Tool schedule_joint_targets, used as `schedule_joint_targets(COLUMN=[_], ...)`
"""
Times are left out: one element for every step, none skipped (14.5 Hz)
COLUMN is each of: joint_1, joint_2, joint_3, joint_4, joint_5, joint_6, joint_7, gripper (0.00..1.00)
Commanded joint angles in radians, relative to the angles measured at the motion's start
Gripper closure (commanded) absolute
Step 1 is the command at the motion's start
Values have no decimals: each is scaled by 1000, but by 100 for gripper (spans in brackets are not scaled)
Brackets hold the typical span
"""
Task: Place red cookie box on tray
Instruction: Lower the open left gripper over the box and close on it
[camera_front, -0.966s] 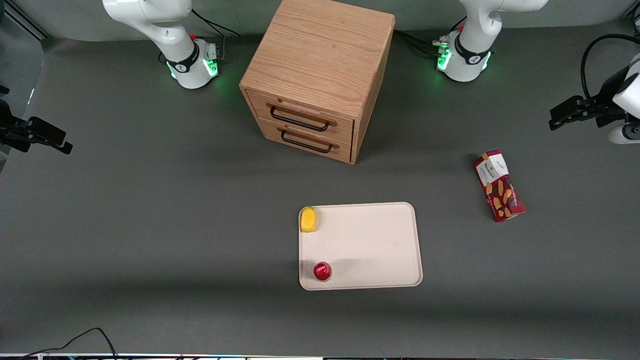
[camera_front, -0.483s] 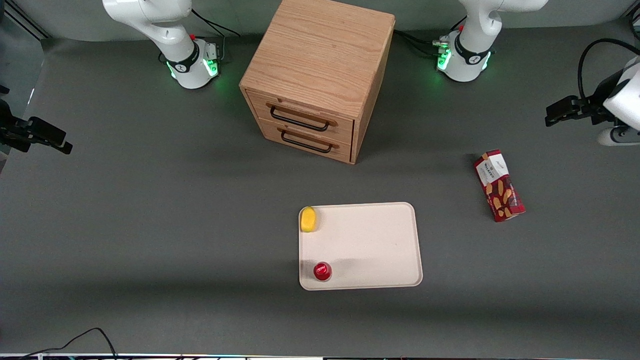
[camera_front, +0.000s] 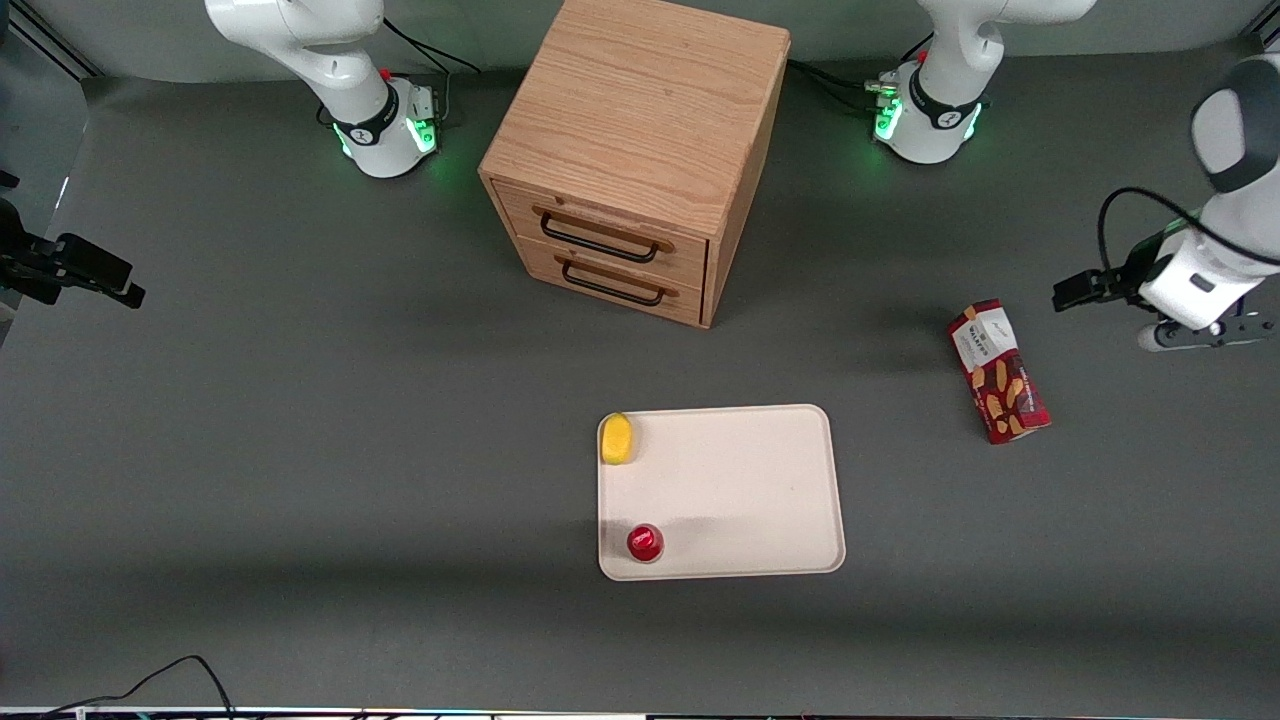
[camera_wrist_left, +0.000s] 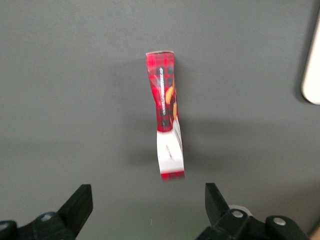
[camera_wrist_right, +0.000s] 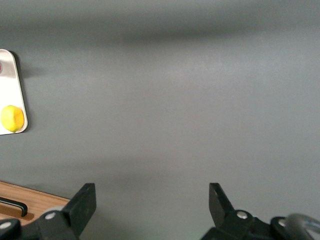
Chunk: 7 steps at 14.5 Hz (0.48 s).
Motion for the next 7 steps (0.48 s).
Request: schedule_joint_targets(joint_1=[-10, -13, -13, -14, -16, -19, -25], joint_2=[10, 49, 95, 135, 169, 192, 215], joint_3=[20, 20, 19, 19, 17, 16, 14], joint_4=[-157, -165, -165, -165, -166, -166, -166], joint_5=[-69, -90, -105, -120, -140, -175, -204], joint_6=[199, 243, 296, 349, 392, 415, 442], joint_7=[4, 3, 4, 6, 7, 15, 24], gripper=[0, 0, 0, 0, 0, 0, 0])
